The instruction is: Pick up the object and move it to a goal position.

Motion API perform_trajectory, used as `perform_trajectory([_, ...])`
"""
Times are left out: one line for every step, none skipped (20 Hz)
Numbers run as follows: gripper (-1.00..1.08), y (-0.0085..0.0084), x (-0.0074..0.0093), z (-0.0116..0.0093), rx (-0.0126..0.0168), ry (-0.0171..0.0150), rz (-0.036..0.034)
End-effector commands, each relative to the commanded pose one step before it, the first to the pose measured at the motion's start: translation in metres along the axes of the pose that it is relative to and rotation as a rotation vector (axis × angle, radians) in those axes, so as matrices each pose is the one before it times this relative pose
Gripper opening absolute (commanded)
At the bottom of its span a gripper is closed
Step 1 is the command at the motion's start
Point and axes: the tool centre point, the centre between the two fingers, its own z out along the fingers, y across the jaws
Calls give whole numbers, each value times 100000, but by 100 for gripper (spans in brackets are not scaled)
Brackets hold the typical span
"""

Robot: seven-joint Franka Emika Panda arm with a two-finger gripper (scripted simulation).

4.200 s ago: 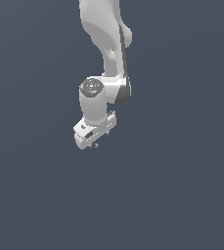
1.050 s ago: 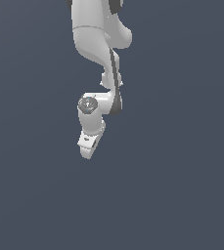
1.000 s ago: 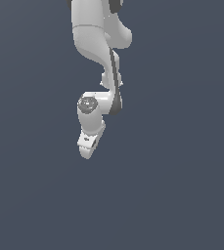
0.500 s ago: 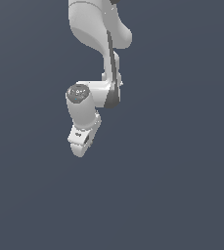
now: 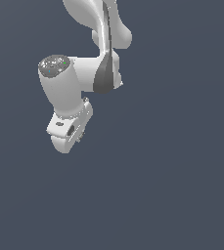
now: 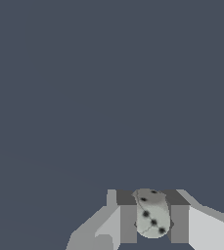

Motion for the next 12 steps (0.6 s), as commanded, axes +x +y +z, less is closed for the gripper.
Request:
perform_trajectory([-100, 945, -317, -2476, 116, 44, -34])
perform_trajectory([-100, 393, -121, -954, 0, 0, 0])
perform_trajectory([-100, 390, -119, -942, 0, 0, 0])
perform_trajectory([-100, 378, -114, -905, 0, 0, 0])
perform_trajectory([-100, 368, -151, -869, -9, -12, 67])
perform_trajectory([-100, 351, -105, -827, 0, 0, 0])
perform_trajectory([-100, 338, -100, -793, 0, 0, 0])
perform_trajectory([-100, 327, -96, -760, 0, 0, 0])
perform_trajectory([-100, 318, -103, -731, -6, -37, 31])
perform_trajectory([-100, 306, -88, -701, 0, 0, 0])
perform_trajectory([-100, 297, -85, -674, 0, 0, 0])
perform_trajectory([-100, 287, -81, -648, 0, 0, 0])
